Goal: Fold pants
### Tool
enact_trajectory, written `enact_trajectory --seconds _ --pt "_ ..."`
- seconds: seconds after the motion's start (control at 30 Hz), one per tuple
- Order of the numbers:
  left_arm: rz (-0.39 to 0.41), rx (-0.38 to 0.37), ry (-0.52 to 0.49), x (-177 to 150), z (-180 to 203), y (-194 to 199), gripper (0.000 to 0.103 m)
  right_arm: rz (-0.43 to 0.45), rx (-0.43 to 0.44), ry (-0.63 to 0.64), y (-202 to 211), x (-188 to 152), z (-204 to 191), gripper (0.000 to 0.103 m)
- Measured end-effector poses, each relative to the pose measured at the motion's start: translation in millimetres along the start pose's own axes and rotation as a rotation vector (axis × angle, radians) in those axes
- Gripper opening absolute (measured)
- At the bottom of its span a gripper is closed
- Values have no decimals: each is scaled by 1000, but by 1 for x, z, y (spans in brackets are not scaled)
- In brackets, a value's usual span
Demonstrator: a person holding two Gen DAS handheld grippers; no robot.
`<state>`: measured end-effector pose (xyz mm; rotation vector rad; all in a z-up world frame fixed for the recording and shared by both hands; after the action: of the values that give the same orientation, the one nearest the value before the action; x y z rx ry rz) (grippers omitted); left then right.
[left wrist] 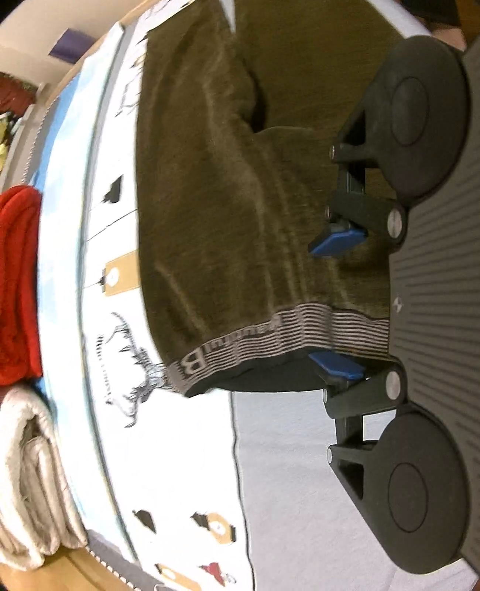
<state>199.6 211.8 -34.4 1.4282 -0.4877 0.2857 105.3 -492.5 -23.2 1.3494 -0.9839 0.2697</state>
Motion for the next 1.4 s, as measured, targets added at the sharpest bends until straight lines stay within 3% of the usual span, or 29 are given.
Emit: enact_trajectory --seconds 0.4,0.77,0.87,0.93,1.0,1.4 --pt "207 62 8 38 13 17 75 94 111 123 -4 24 -112 53" --pt "235 87 20 63 14 3 75 123 198 180 -5 35 -198 54" --pt "233 79 22 68 14 -4 60 135 227 191 -3 38 -221 54" --pt "218 72 31 72 15 -11 30 133 260 208 -2 39 -236 54" --pt "198 72 42 79 17 -19 15 127 289 228 -2 39 -250 53" --pt "187 84 64 129 35 -75 19 62 376 245 -6 40 -311 51"
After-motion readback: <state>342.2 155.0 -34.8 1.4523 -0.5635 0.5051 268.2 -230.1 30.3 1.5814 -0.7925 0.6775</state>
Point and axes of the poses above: each gripper's, at about its wrist camera, not at the fingertips, and y roughly against the way its jaws point, z to its right, x to its top, the point moved 4 cm from there along -y, roughly the way its jaws point, and after that the axes turned 5 degrees about -x, right-handed, at the moved point
